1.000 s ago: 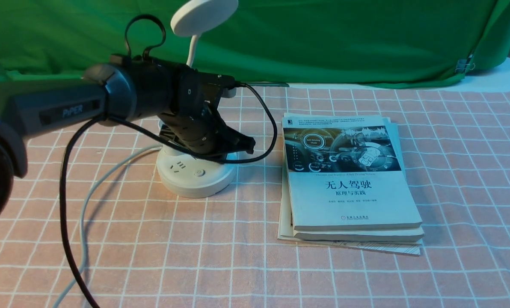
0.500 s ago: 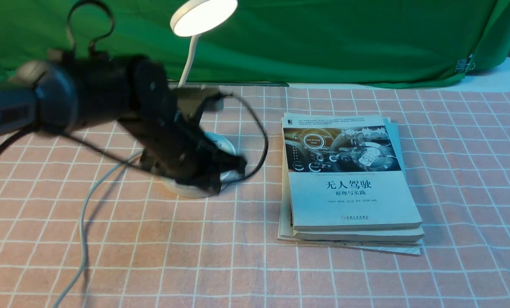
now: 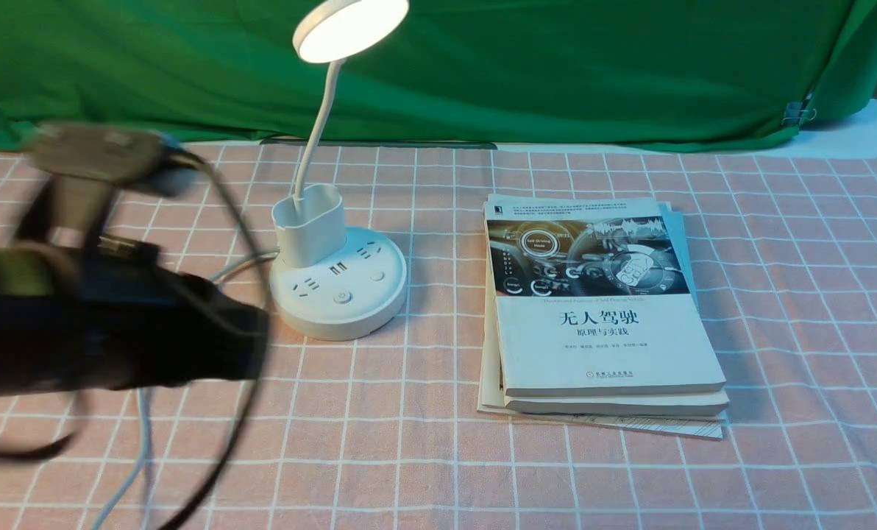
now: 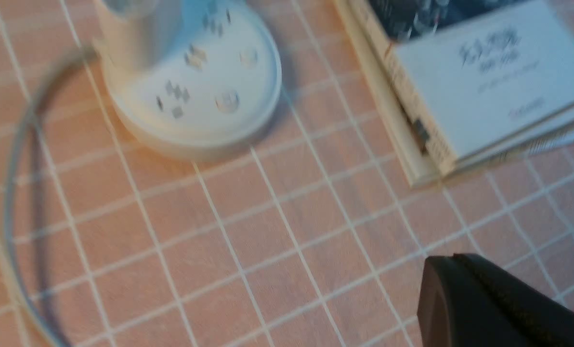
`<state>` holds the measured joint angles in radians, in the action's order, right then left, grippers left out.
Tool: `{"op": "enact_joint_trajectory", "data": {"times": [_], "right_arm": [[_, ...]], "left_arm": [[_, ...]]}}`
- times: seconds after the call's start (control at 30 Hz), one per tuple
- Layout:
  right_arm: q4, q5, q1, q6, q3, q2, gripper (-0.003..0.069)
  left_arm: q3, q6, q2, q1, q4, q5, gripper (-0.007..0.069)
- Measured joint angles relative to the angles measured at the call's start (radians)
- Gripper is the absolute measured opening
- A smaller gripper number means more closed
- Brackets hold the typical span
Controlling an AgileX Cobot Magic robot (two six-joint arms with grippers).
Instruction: Turn on the table lamp on the pink coffee tablecloth with your hand.
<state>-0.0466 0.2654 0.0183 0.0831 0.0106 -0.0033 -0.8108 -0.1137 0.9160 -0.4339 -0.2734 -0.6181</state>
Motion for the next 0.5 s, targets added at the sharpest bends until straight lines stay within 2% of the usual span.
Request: {"op": "enact_joint_trajectory", "data": {"times": [0.27,0.5], "right_arm": [[0.0,0.0,0.0,0.0,0.0,0.0,0.0238],[0.0,0.0,0.0,0.0,0.0,0.0,0.0238]], "left_arm": [[0.076,0.035,-0.461,0.0,0.174,0.031,-0.0002],[0.186,0.036,-0.617,0.0,0.186,0.03,-0.0001]]}}
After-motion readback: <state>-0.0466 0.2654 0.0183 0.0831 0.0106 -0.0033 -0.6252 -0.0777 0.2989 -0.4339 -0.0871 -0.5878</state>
